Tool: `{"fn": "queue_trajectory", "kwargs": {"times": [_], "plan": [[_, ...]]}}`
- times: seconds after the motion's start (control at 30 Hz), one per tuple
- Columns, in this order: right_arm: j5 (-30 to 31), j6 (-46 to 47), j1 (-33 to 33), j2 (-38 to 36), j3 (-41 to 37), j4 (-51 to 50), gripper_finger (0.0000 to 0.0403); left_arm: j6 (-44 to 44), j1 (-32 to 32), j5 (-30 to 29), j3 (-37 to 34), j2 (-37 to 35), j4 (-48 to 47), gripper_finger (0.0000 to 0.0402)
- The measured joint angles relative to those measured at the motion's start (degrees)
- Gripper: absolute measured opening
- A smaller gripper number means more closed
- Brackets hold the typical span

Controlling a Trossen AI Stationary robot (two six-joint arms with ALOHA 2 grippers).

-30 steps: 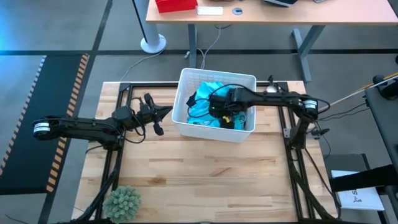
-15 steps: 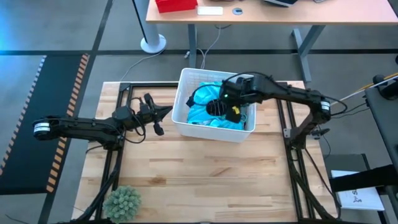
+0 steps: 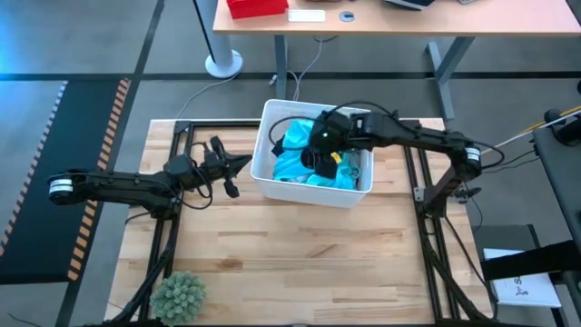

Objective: Sort clothes
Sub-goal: Put the black socks into the white bin, then return to Home Position

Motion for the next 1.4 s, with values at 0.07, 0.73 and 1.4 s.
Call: {"fn": "queue_trajectory", "kwargs": {"times": [0.07, 0.73, 1.4], "plan": [[-0.3, -0.9, -0.4, 0.3, -2.9, 1.2, 0.0015, 0.0, 0.0, 0.0, 0.0, 0.0, 0.0, 0.0000], [-7.6, 1.7, -4.9, 3.6, -25.3, 22.3, 0.0000, 0.2, 0.0, 0.0, 0.0, 0.0, -0.3, 0.0000], [-3.7, -1.8, -4.9, -17.8, -19.9, 17.1, 0.0000, -0.6, 0.3, 3.6, 0.0, -9.9, -6.7, 0.0000]]}}
